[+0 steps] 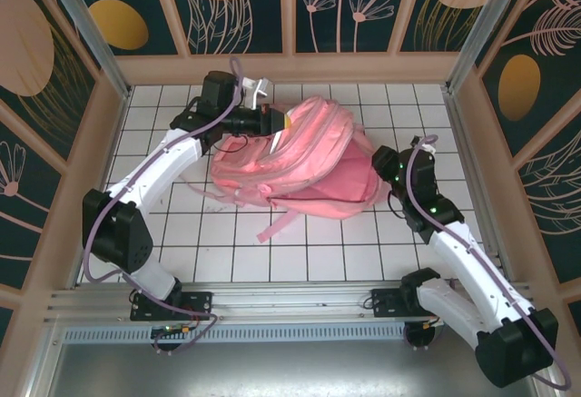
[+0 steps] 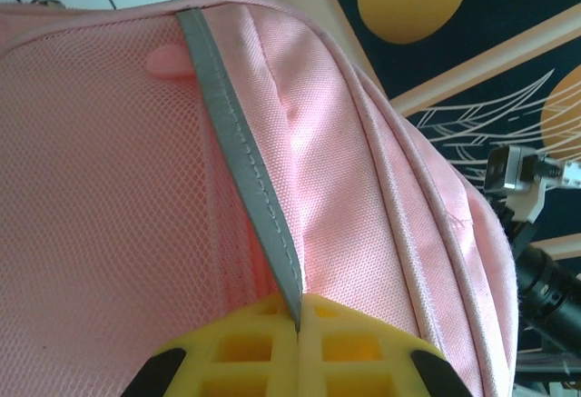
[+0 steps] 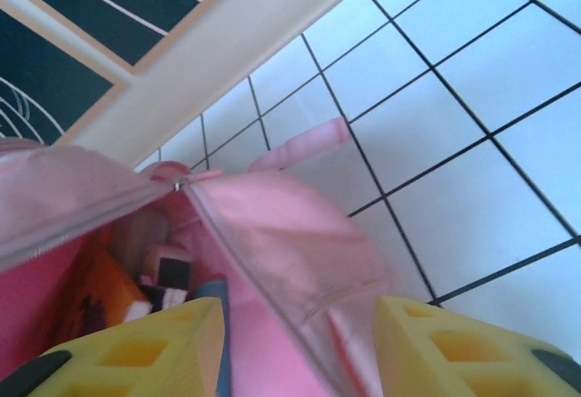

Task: Pack the student bag
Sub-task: Close the student bag at the center of the table.

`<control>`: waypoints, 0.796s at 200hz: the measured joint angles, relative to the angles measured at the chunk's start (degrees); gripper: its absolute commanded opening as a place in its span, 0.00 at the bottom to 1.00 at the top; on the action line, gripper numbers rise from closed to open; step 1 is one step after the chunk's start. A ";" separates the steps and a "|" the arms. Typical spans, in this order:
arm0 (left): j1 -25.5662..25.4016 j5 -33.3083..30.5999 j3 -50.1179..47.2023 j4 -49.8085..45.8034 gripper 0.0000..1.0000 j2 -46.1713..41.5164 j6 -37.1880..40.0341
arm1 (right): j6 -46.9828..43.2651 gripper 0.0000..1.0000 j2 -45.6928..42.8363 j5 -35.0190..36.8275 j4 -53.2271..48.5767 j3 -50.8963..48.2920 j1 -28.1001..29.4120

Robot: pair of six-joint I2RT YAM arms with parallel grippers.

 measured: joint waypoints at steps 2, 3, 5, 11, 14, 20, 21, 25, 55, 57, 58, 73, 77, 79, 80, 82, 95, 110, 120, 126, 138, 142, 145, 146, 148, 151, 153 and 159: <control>-0.04 -0.04 -0.09 -0.09 0.00 0.00 0.17 | -0.04 0.43 0.04 -0.20 0.00 0.00 -0.28; -0.09 -0.07 -0.11 -0.17 0.00 0.00 0.33 | -0.04 0.43 0.09 -0.24 0.02 0.00 -0.39; -0.28 -0.22 -0.11 -0.50 0.00 0.00 0.70 | -0.04 0.43 0.17 -0.44 0.02 0.00 -0.76; -0.66 -0.70 -0.11 -1.49 0.00 0.00 1.60 | -0.09 0.42 0.44 -1.14 0.02 0.00 -1.62; -0.98 -1.05 -0.11 -2.01 0.00 0.00 2.01 | -0.02 0.42 0.55 -1.49 0.02 0.00 -2.03; -1.73 -2.19 0.09 -3.45 0.00 0.00 3.32 | -0.02 0.42 0.96 -2.01 0.02 0.00 -2.75; -1.79 -2.29 0.11 -3.61 0.00 0.00 3.48 | -0.02 0.42 1.01 -2.10 0.04 0.00 -2.84; -2.47 -3.50 0.37 -4.83 0.00 0.02 4.61 | 0.00 0.42 1.46 -2.71 0.07 0.00 -3.32; -8.63 -13.33 1.95 -13.00 0.00 0.70 11.78 | -0.09 0.42 5.77 -6.62 0.00 0.44 -5.75; -8.98 -13.84 1.95 -13.33 0.01 0.74 12.15 | -0.09 0.42 6.16 -6.99 0.02 0.52 -5.86; -9.14 -14.08 1.95 -13.51 0.02 0.76 12.31 | -0.11 0.42 6.32 -7.10 0.02 0.57 -5.88; -12.13 -18.27 1.57 -16.39 0.08 1.31 14.84 | -0.59 0.44 9.11 -9.07 0.02 1.75 -6.36; -12.76 -19.12 1.25 -16.90 0.12 1.40 15.45 | -0.76 0.45 9.73 -9.46 0.02 2.14 -6.36; -12.96 -19.41 1.07 -17.00 0.14 1.42 15.63 | -0.92 0.45 10.19 -9.79 0.02 2.43 -6.36; -13.18 -19.71 0.90 -17.07 0.16 1.42 15.72 | -0.94 0.45 10.34 -9.92 0.02 2.54 -6.36; -13.33 -20.00 0.70 -17.18 0.19 1.42 15.89 | -1.14 0.45 10.73 -10.19 0.00 2.84 -6.36; -14.43 -22.27 -0.90 -18.58 0.40 1.40 17.14 | -1.97 0.50 13.57 -12.20 0.09 4.96 -6.36; -14.84 -25.49 -3.85 -19.45 0.53 1.03 17.16 | -3.26 0.59 17.44 -14.73 0.26 8.09 -6.36; -14.84 -28.24 -6.58 -19.58 0.61 -0.07 16.96 | -3.93 0.62 20.90 -16.70 0.42 10.80 -6.36; -14.80 -29.68 -7.93 -19.67 0.67 -1.05 16.70 | -4.44 0.64 22.88 -17.75 0.59 12.46 -6.34; -14.62 -33.20 -11.37 -19.17 0.77 -4.98 14.91 | -5.35 0.65 27.28 -19.71 0.79 15.87 -6.34; -14.38 -34.25 -12.44 -18.93 0.77 -6.75 13.79 | -5.57 0.65 28.48 -20.17 0.81 16.76 -6.34; -14.25 -34.93 -13.20 -18.80 0.75 -8.28 13.46 | -5.84 0.65 29.68 -20.52 0.94 17.59 -6.34; -14.05 -35.30 -13.64 -18.56 0.74 -9.25 13.14 | -5.81 0.65 29.94 -20.63 0.94 17.75 -6.34; -13.94 -35.56 -14.05 -18.29 0.72 -10.05 12.52 | -5.88 0.65 30.60 -20.85 0.92 18.25 -6.34; -13.66 -36.15 -14.93 -17.77 0.70 -11.82 11.76 | -6.03 0.65 31.45 -21.03 0.90 18.91 -6.34; -13.25 -36.46 -15.56 -17.38 0.68 -13.42 10.88 | -6.08 0.65 32.15 -21.11 0.87 19.39 -6.34; -11.91 -37.24 -17.29 -16.24 0.61 -17.38 8.68 | -6.29 0.65 33.83 -21.33 0.92 20.57 -6.34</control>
